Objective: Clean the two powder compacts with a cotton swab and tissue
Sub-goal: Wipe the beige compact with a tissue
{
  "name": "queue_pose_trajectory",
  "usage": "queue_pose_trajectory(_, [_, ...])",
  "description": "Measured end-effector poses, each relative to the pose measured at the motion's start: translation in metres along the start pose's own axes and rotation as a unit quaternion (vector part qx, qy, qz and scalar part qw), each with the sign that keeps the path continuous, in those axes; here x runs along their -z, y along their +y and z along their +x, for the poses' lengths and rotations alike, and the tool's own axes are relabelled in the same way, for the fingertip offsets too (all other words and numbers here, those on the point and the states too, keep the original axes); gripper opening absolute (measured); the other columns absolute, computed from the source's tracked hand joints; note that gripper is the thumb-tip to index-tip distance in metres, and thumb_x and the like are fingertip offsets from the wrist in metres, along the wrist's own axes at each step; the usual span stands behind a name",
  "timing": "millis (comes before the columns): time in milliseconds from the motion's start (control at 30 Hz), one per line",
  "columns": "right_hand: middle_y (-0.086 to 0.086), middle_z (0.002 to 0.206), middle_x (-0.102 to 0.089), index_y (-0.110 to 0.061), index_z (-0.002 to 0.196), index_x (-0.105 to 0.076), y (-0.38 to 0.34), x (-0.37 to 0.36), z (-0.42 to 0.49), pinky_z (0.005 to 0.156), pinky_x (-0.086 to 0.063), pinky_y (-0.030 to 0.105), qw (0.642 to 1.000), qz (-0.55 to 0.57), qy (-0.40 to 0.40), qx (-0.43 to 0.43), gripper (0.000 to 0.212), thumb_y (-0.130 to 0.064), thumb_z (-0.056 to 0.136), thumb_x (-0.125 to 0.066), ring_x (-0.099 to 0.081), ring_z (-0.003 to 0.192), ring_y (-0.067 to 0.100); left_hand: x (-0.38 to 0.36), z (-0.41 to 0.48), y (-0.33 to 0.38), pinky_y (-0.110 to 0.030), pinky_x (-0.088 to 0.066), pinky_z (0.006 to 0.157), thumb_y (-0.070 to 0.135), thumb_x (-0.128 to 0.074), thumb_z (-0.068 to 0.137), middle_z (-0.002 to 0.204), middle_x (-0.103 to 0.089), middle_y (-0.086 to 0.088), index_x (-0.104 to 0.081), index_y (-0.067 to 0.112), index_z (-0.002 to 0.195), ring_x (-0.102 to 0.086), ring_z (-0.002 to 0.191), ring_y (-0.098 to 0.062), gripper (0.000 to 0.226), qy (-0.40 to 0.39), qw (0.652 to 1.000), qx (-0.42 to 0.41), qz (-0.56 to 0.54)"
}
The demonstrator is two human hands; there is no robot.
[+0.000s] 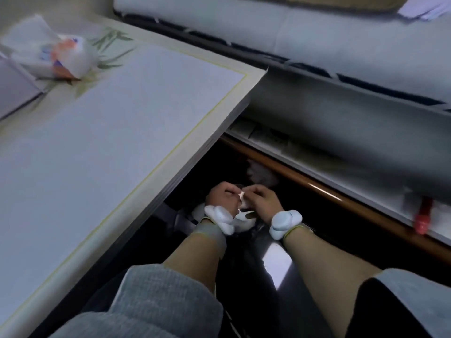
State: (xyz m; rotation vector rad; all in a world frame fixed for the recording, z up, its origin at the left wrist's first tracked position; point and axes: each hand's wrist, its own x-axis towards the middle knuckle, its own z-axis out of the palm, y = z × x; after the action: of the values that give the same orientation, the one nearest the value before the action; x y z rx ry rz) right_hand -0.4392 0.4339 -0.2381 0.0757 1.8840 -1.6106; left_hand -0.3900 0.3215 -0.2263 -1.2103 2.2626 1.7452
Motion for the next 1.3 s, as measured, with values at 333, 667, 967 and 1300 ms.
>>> queue_pose_trajectory(333, [0.005, 0.098, -0.069, -0.02, 0.103, -0.057, 0.048, -0.032, 0.073, 0.087, -0.055, 0.042, 0.991, -0.074, 0.077, -0.081, 0.035, -0.046, 0.084, -0.07, -0.066, 0.092, 0.025, 0.0, 0.057, -0.054, -0.04, -0.052, 0.094, -0.008, -0.047, 0.097, 0.13, -0.06, -0.025, -0.053, -0.001, 0.135, -0.058, 0.102, -0.024, 0.039, -0.065, 0.994, 0.092, 0.008])
queue_pose_trajectory(667, [0.011, 0.12, -0.068, -0.01, 0.118, -0.065, 0.034, -0.029, 0.077, 0.084, -0.04, 0.025, 0.937, -0.279, 0.14, -0.157, 0.035, -0.03, 0.1, -0.042, -0.061, 0.115, 0.029, 0.027, 0.064, -0.071, -0.044, -0.055, 0.092, 0.0, -0.051, 0.097, 0.118, -0.068, -0.026, -0.066, 0.011, 0.107, -0.067, 0.108, -0.041, 0.021, -0.004, 0.994, 0.105, 0.014])
queue_pose_trajectory(967, [0.015, 0.109, -0.07, -0.008, 0.106, -0.069, -0.02, -0.029, 0.019, 0.075, -0.045, 0.028, 0.947, -0.301, 0.112, -0.025, 0.035, -0.033, 0.099, -0.045, -0.063, 0.101, 0.037, 0.041, 0.0, -0.015, -0.031, -0.05, 0.097, 0.019, -0.057, 0.09, 0.115, -0.072, -0.005, -0.069, 0.024, 0.099, -0.065, 0.109, -0.027, 0.015, 0.03, 0.996, 0.002, 0.088])
queue_pose_trajectory(1300, [0.013, 0.095, -0.07, -0.007, 0.084, -0.065, -0.132, -0.014, -0.089, 0.066, -0.032, 0.028, 0.92, -0.215, 0.248, 0.212, 0.038, -0.037, 0.099, -0.047, -0.058, 0.084, 0.032, 0.074, -0.108, 0.082, -0.036, -0.06, 0.08, 0.015, -0.053, 0.083, 0.082, -0.075, 0.0, -0.059, 0.033, 0.077, -0.072, 0.081, -0.023, 0.02, -0.001, 0.974, -0.166, 0.151])
